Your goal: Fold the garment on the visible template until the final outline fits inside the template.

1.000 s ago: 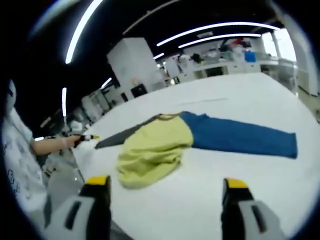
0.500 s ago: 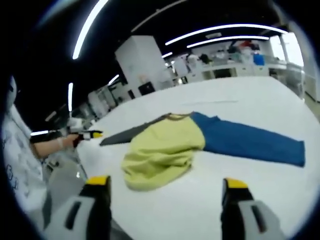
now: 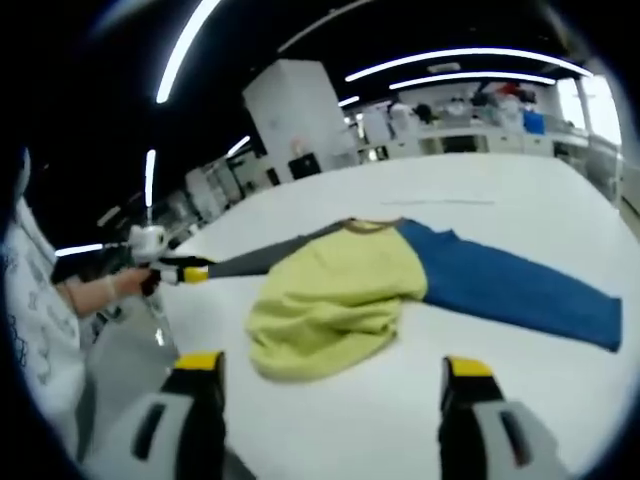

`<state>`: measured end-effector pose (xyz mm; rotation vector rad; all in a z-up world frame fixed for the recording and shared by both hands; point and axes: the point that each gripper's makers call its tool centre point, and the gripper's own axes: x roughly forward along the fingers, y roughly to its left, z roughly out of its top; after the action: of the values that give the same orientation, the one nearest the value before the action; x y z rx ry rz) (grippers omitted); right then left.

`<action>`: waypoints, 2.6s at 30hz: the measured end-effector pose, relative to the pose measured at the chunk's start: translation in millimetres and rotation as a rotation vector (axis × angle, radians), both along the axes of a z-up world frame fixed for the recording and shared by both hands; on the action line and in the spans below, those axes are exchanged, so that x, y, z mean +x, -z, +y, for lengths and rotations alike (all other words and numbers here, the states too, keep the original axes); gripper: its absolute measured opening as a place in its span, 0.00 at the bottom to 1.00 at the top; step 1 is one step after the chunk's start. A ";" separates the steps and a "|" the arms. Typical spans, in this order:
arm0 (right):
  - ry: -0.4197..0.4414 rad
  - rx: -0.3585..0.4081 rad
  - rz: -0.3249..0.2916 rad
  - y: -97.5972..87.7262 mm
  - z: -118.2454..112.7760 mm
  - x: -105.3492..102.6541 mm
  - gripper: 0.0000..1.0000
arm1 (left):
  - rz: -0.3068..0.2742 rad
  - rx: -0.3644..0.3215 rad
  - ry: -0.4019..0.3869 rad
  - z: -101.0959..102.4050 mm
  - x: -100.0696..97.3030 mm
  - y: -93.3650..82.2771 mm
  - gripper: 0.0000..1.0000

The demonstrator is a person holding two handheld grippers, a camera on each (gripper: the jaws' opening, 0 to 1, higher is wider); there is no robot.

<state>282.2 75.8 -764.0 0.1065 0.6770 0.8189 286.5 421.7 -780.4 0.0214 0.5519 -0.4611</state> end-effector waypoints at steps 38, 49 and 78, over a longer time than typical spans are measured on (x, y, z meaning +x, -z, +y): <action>-0.040 -0.033 -0.060 -3.9 11.0 -17.1 0.84 | -0.053 0.333 0.494 -154.9 0.7 37.2 0.27; -0.356 -0.103 -0.181 -14.1 106.9 -22.0 0.79 | -0.035 0.248 0.380 -133.9 -12.5 25.1 0.30; -0.813 -0.688 -0.415 64.3 168.3 -11.8 0.00 | -0.035 0.138 0.140 -89.7 -11.9 14.9 0.44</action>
<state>270.4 244.1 -828.4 -0.9942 0.5647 1.2800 274.5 332.0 -795.3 0.2009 0.5494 -0.5572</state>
